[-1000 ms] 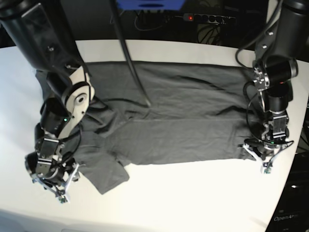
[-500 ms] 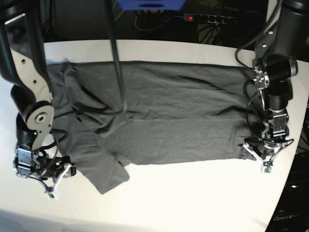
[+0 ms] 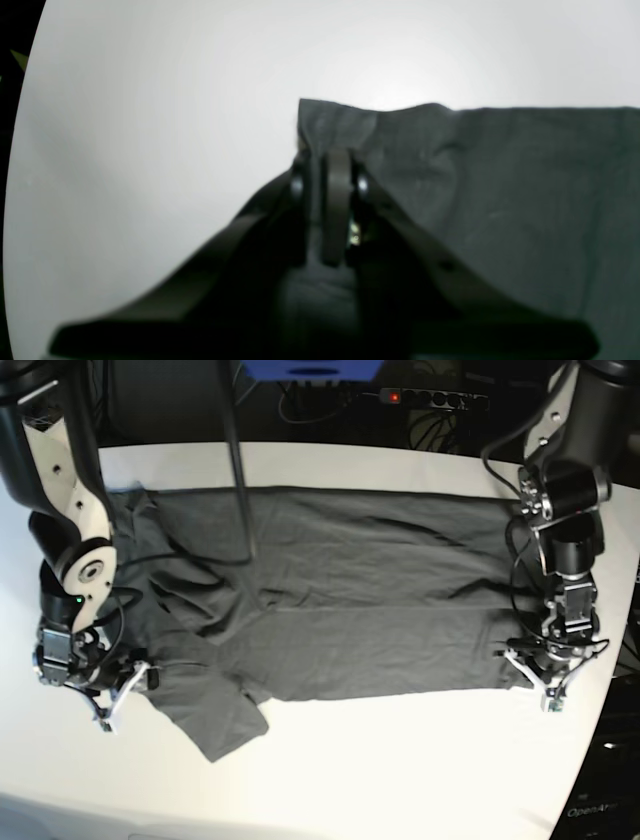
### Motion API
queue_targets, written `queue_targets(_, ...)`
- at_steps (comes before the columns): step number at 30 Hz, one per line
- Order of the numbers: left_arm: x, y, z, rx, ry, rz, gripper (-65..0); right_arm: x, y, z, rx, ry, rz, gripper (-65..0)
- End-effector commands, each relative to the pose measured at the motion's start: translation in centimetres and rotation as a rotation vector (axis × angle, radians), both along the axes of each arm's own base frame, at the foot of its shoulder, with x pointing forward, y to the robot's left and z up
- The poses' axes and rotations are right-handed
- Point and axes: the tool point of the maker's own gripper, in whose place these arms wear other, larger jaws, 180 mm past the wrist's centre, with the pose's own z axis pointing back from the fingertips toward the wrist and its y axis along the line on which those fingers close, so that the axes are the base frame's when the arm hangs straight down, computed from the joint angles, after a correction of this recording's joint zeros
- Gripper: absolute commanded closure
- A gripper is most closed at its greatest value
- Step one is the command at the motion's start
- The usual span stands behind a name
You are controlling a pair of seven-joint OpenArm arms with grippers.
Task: Fold the T-shirt properly
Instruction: 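Move the right gripper to the shirt's hem corner and pinch it, then lift the hem corners with both grippers and pull them toward the collar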
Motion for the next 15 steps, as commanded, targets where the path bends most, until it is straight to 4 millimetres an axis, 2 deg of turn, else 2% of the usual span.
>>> queue_targets(1, -1.1, 0.5, -0.7, 0.029, 0.075, -0.004, -4.9, 1.7, -0.7, 2.1, -0.008, -0.051, -0.009, -36.0)
queue_targets(3, -0.8, -0.1, -0.4, 0.029, 0.058, -0.013, -4.9, 1.7, -0.7, 2.1, -0.007, -0.054, -0.009, -36.0)
queue_targets(15, -1.0, -0.2, -0.4, 0.033, 0.084, -0.01, -4.9, -0.2, -0.4, 0.0, -0.003, -0.009, -0.007, -34.8)
